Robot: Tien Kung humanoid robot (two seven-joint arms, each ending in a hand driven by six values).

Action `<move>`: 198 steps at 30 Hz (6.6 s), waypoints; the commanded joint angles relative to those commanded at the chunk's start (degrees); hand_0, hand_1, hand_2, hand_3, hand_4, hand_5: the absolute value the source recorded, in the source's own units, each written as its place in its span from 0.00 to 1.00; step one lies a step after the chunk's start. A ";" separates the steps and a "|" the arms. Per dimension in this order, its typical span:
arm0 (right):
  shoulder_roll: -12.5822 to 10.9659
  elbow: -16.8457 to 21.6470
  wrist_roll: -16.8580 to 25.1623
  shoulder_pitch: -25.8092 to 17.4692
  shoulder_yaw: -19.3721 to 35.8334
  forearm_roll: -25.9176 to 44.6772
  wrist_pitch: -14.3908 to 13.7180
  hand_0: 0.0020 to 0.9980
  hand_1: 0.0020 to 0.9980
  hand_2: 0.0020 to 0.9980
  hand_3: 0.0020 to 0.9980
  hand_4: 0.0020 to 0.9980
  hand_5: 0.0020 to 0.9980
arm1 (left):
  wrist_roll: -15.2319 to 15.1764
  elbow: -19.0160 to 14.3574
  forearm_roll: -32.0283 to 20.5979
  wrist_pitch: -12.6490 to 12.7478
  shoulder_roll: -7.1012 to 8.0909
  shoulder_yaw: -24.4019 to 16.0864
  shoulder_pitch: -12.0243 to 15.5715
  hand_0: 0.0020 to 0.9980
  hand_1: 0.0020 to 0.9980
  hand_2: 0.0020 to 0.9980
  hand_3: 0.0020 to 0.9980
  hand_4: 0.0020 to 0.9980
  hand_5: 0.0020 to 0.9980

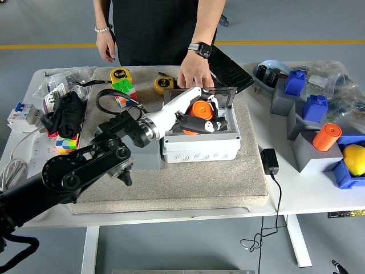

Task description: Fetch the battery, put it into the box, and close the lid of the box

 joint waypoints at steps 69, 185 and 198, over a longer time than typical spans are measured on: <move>-0.12 0.48 0.74 -0.67 2.36 -1.85 -0.40 0.66 0.64 0.64 0.54 0.88 0.43 | -0.58 4.20 4.94 0.86 -1.24 -3.81 -0.82 0.45 0.53 0.58 0.59 0.92 0.00; -0.07 1.15 1.66 -1.07 4.21 -3.31 -0.84 0.66 0.64 0.64 0.53 0.88 0.43 | 7.88 -6.44 8.38 -3.61 4.17 -8.47 4.45 0.69 0.64 0.63 0.65 0.99 0.27; -0.03 1.18 1.67 -1.05 4.23 -3.31 -0.79 0.66 0.64 0.64 0.53 0.88 0.43 | 8.22 -5.76 7.30 -3.76 3.83 -6.18 5.33 0.69 0.64 0.63 0.64 0.99 0.28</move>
